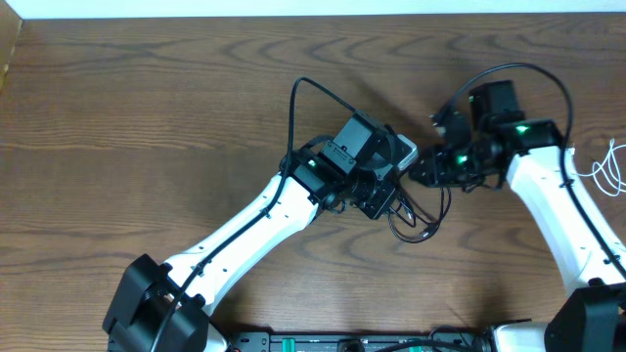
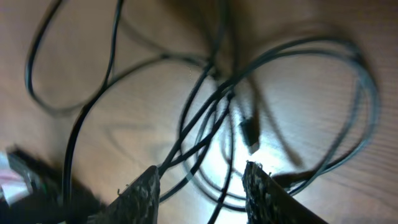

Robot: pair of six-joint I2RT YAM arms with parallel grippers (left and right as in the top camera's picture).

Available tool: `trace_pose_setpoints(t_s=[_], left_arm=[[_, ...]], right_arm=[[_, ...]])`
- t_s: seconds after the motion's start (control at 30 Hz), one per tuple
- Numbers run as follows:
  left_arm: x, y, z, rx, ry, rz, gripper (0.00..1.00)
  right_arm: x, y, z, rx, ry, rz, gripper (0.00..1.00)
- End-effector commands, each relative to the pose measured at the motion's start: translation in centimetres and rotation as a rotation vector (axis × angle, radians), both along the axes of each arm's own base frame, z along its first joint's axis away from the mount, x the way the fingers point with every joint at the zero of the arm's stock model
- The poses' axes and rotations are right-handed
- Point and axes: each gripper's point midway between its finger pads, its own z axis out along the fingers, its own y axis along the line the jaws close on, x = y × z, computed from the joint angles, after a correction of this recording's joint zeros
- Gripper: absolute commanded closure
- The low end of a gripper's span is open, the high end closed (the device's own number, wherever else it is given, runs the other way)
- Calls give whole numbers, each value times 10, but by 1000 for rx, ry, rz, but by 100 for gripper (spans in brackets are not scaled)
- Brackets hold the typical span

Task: Untangle cables
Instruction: 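Bring the right gripper to the left gripper and grasp black cables, then pull the grippers apart, left to upper-left, right to upper-right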

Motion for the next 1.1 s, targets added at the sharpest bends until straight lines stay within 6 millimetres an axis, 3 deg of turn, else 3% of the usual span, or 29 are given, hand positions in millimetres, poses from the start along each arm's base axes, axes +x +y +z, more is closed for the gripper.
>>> trace_pose_setpoints(t_s=[0.0, 0.13, 0.33, 0.57, 0.77, 0.87, 1.0, 1.07], left_arm=[[20, 14, 1, 60, -88, 40, 93], [31, 25, 11, 47, -112, 79, 93], [44, 43, 33, 13, -152, 135, 93], [32, 35, 46, -63, -116, 85, 92], [27, 35, 46, -69, -97, 73, 93], [26, 33, 49, -83, -97, 65, 92], [23, 32, 61, -113, -114, 56, 93], [22, 33, 69, -127, -132, 55, 92]], right_arm=[[-14, 16, -3, -1, -40, 184, 57], [-11, 26, -5, 7, -111, 271, 54], [-13, 53, -6, 176, -221, 406, 55], [2, 71, -19, 286, -413, 448, 55], [18, 76, -15, 302, -511, 427, 54], [19, 78, -13, 313, -518, 426, 59], [18, 80, -11, 323, -518, 434, 74], [14, 85, -7, 357, -520, 451, 72]])
